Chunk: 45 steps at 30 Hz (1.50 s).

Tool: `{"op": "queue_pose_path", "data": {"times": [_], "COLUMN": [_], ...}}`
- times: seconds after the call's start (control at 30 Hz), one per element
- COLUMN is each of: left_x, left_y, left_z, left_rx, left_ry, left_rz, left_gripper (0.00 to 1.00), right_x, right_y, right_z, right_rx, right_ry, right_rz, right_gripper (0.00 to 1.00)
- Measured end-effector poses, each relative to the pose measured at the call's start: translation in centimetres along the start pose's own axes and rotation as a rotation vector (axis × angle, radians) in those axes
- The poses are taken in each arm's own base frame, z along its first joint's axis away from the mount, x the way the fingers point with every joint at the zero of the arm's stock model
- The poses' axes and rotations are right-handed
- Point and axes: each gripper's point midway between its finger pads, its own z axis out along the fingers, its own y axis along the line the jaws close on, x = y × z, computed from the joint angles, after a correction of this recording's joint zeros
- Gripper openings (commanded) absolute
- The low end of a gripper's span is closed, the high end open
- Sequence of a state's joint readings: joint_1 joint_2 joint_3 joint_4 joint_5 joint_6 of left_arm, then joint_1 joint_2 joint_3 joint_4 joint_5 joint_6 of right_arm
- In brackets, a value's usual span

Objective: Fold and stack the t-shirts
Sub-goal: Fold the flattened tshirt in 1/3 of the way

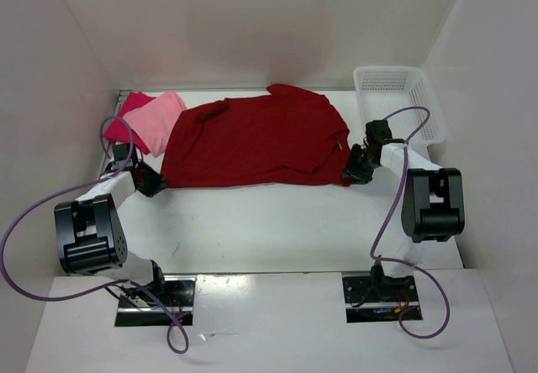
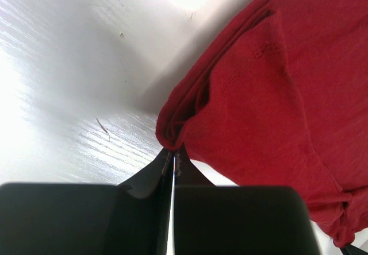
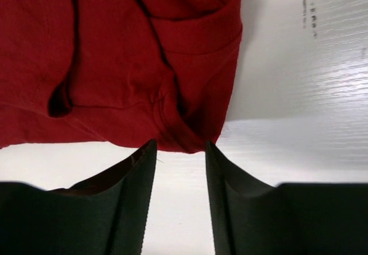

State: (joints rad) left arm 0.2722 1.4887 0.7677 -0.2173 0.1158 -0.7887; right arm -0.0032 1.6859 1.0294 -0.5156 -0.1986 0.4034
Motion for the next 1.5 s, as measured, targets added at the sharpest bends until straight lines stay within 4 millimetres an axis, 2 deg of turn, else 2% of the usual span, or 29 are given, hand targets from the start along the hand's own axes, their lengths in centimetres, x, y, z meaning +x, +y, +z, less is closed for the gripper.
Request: {"op": "queue_pose_path", "data": {"times": [0.17, 0.33, 0.43, 0.53, 0.57, 0.67, 0.8, 0.93, 1.07, 1.17, 1.37, 1.5], "left_x": [0.0, 0.0, 0.0, 0.0, 0.0, 0.0, 0.0, -0.1, -0.3, -0.2, -0.1, 0.1], "left_y": [0.0, 0.0, 0.0, 0.0, 0.0, -0.1, 0.0, -0.1, -0.3, -0.2, -0.1, 0.4], "left_z": [0.0, 0.0, 0.0, 0.0, 0.0, 0.0, 0.0, 0.0, -0.1, -0.1, -0.2, -0.3], "left_rx": [0.002, 0.002, 0.002, 0.002, 0.002, 0.002, 0.001, 0.001, 0.005, 0.003, -0.005, -0.027], "left_ry": [0.000, 0.000, 0.000, 0.000, 0.000, 0.000, 0.000, -0.001, -0.004, -0.002, 0.005, 0.016], "left_rz": [0.000, 0.000, 0.000, 0.000, 0.000, 0.000, 0.000, 0.000, 0.001, 0.001, 0.002, 0.012], "left_gripper": [0.00, 0.00, 0.00, 0.00, 0.00, 0.00, 0.00, 0.00, 0.00, 0.00, 0.00, 0.00], "right_x": [-0.6, -0.5, -0.2, -0.2, -0.2, -0.1, -0.3, -1.6, -4.0, -5.0, -4.0, -4.0], "right_y": [-0.2, -0.3, 0.3, 1.0, 1.2, 1.5, 1.2, 0.5, -0.2, -0.6, -1.8, -2.5], "right_z": [-0.4, 0.3, 0.5, 0.4, 0.4, 0.4, 0.2, -0.4, -1.2, -1.2, 1.6, 2.0], "right_rx": [0.016, 0.017, -0.021, -0.058, -0.068, -0.087, -0.063, -0.009, 0.018, 0.033, 0.071, 0.106], "right_ry": [-0.033, -0.015, 0.003, 0.011, 0.013, 0.016, 0.007, -0.035, -0.096, -0.114, -0.049, -0.049], "right_rz": [-0.005, -0.007, -0.011, -0.019, -0.021, -0.027, -0.018, -0.007, 0.020, 0.039, 0.064, 0.070], "right_gripper": [0.47, 0.47, 0.47, 0.36, 0.23, 0.10, 0.02, 0.00, 0.00, 0.00, 0.00, 0.00]}}
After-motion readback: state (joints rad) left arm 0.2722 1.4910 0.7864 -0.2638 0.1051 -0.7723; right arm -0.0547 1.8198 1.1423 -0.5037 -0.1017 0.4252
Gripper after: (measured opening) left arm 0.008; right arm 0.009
